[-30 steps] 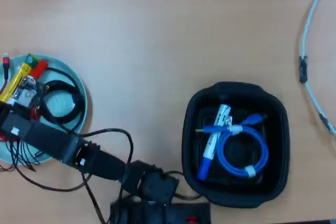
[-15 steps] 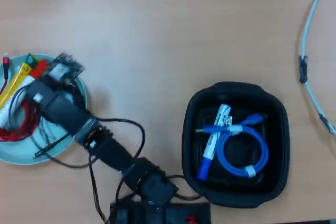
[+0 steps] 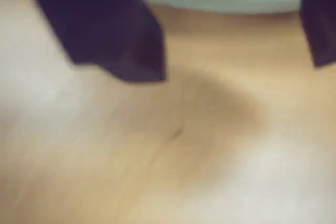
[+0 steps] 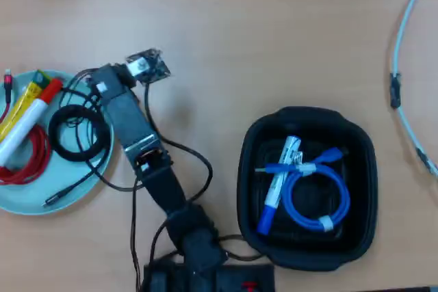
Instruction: Pick up the red pen and put it in the green bowl
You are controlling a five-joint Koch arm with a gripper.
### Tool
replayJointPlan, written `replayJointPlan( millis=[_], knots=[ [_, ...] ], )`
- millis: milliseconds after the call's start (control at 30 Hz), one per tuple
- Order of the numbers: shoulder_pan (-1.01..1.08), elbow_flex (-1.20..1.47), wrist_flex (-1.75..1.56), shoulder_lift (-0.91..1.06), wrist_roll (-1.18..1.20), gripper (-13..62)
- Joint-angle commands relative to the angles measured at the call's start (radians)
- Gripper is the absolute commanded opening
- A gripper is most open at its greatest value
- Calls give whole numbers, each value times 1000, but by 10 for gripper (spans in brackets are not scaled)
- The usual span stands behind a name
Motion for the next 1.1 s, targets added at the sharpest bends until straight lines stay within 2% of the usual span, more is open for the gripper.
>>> replayJointPlan(
  millis=[0, 100, 500, 733, 1067],
  knots=[
    [41, 38, -51, 83, -20, 279],
    [80, 230, -193, 118, -35, 279],
    [245, 1071, -669, 624, -23, 279],
    [407, 1514, -1005, 908, 98, 279],
    [586, 1871, -1120, 1147, 57, 279]
  ],
)
